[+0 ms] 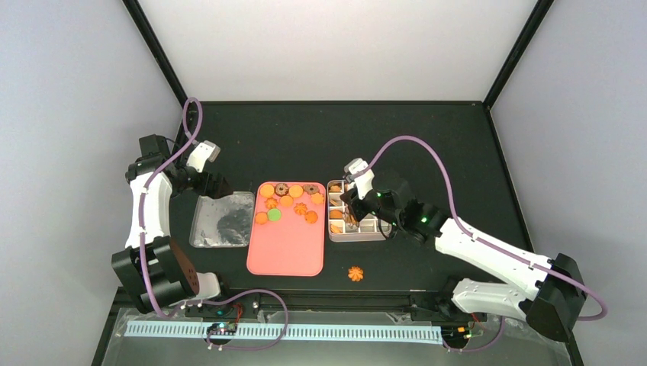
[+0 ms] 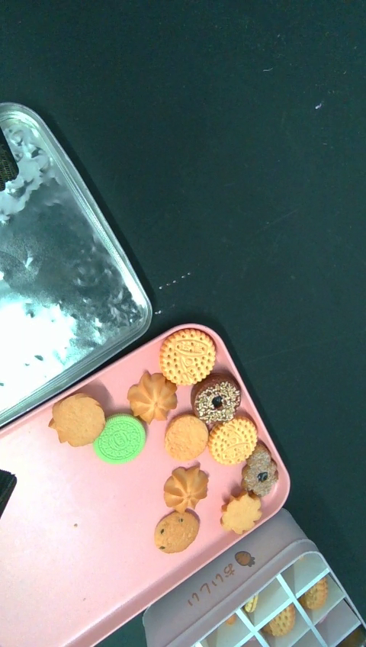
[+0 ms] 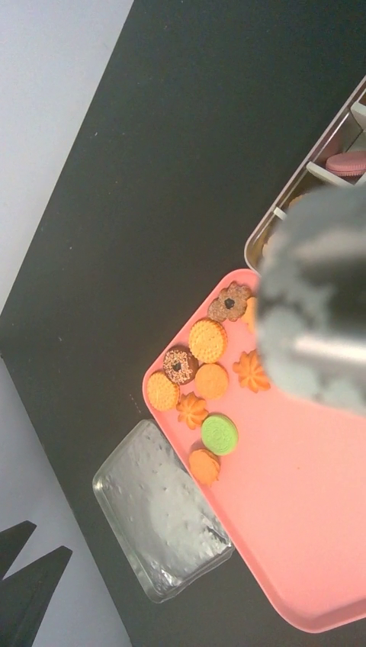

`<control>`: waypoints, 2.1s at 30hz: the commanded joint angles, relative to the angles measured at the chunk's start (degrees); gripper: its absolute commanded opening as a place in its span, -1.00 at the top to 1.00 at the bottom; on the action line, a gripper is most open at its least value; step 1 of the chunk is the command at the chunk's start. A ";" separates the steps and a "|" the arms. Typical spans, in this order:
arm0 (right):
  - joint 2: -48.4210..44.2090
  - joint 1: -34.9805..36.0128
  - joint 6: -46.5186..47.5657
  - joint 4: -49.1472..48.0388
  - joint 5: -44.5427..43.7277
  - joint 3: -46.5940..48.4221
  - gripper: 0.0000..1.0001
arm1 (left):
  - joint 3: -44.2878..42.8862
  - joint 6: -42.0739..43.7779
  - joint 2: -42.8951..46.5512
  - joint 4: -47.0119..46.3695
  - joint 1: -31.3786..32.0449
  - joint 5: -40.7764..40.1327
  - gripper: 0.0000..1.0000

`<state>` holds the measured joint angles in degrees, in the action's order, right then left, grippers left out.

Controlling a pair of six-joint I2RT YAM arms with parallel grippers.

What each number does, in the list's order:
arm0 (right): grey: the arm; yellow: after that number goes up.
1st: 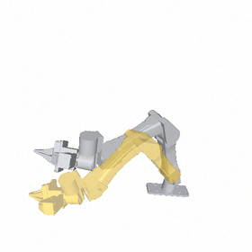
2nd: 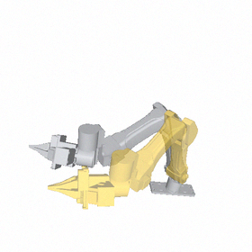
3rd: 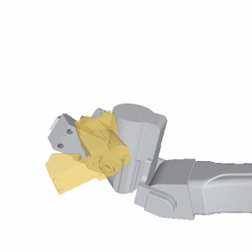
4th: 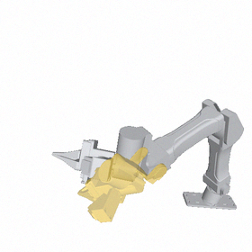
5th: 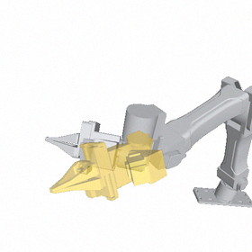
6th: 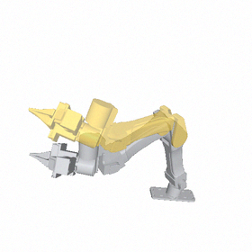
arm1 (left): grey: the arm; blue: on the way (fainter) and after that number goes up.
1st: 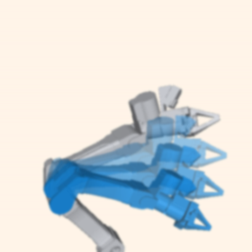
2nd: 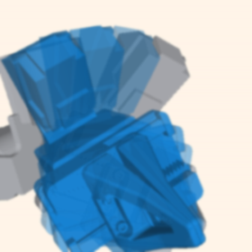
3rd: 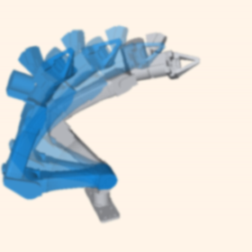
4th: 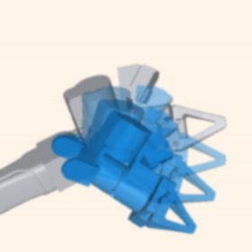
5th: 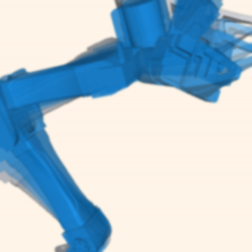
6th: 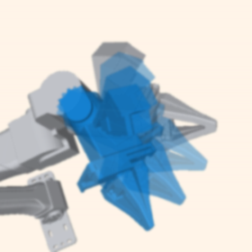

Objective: Pack the cookies
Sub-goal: Place the fake cookies in the empty pocket of the box, then pick up the fake cookies from the plate.

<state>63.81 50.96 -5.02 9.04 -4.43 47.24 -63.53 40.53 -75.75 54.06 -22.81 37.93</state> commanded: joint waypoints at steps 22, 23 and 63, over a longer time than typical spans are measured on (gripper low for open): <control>8.41 -0.17 1.91 -3.62 5.96 14.58 0.45 | -1.59 1.32 0.98 0.87 -0.21 0.98 -0.97; 10.55 -0.12 2.06 -4.00 7.21 16.42 0.45 | -1.58 1.29 1.08 0.95 -0.21 0.74 -0.97; 31.05 0.71 2.12 -6.14 10.00 17.96 0.19 | -0.46 2.00 3.24 0.71 -0.33 -3.01 -0.97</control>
<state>96.86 51.31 -2.83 2.87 6.46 66.65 -63.20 41.67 -72.38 54.39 -22.81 33.69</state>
